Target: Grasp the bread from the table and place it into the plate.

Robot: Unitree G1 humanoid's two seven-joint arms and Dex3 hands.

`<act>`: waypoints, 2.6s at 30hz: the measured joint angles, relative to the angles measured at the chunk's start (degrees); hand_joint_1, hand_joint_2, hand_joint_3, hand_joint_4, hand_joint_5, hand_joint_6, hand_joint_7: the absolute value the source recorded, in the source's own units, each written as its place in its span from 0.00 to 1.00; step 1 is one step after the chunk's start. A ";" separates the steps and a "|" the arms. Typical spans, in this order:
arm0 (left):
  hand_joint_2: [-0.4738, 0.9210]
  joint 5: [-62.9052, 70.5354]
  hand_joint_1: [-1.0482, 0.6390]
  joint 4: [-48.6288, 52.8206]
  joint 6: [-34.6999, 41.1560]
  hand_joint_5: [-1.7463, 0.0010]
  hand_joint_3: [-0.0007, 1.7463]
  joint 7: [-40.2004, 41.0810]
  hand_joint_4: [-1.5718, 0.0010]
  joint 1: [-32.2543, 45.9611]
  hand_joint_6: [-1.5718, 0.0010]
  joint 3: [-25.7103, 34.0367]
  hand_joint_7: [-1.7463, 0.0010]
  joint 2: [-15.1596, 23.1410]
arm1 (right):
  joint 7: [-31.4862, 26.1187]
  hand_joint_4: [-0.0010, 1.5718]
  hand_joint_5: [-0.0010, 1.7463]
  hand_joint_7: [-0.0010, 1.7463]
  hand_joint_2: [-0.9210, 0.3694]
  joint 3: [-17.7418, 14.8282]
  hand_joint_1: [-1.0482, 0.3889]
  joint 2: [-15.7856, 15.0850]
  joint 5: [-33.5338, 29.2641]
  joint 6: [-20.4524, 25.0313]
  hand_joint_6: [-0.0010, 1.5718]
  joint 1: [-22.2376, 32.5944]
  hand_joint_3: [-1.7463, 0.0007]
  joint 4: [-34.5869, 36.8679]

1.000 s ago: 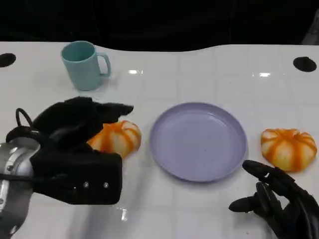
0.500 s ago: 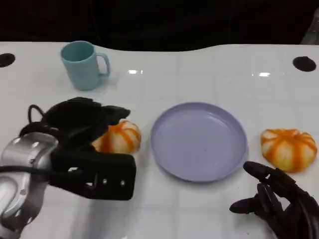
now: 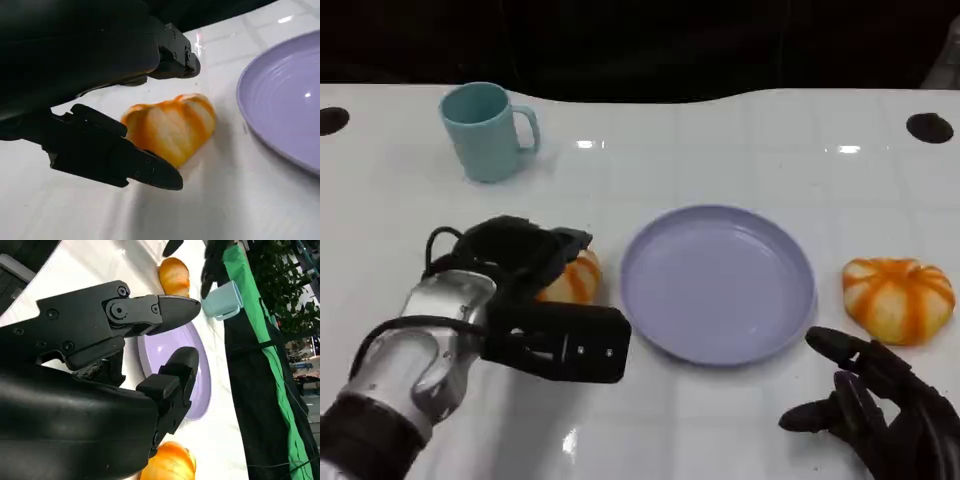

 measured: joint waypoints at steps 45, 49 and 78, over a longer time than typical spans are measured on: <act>0.73 -20.53 0.52 32.46 -20.43 0.00 0.67 33.66 0.44 -10.91 0.57 11.01 0.00 -9.73 | 0.45 0.52 0.59 0.34 0.00 0.08 0.19 -0.15 -0.08 -0.92 0.55 0.46 0.81 -0.69; 0.69 -21.25 0.55 28.87 -20.89 0.00 0.70 32.77 0.43 -10.93 0.57 11.07 0.00 -9.93 | 0.36 0.53 0.59 0.35 0.00 0.09 0.19 -0.18 -0.17 -0.92 0.55 0.44 0.82 -0.70; 0.70 -17.18 0.52 25.20 -31.07 0.00 0.69 25.86 0.42 -15.40 0.55 4.97 0.00 -14.50 | 0.36 0.52 0.60 0.35 0.00 -0.09 0.19 -0.18 0.13 -0.91 0.55 -0.22 0.82 0.38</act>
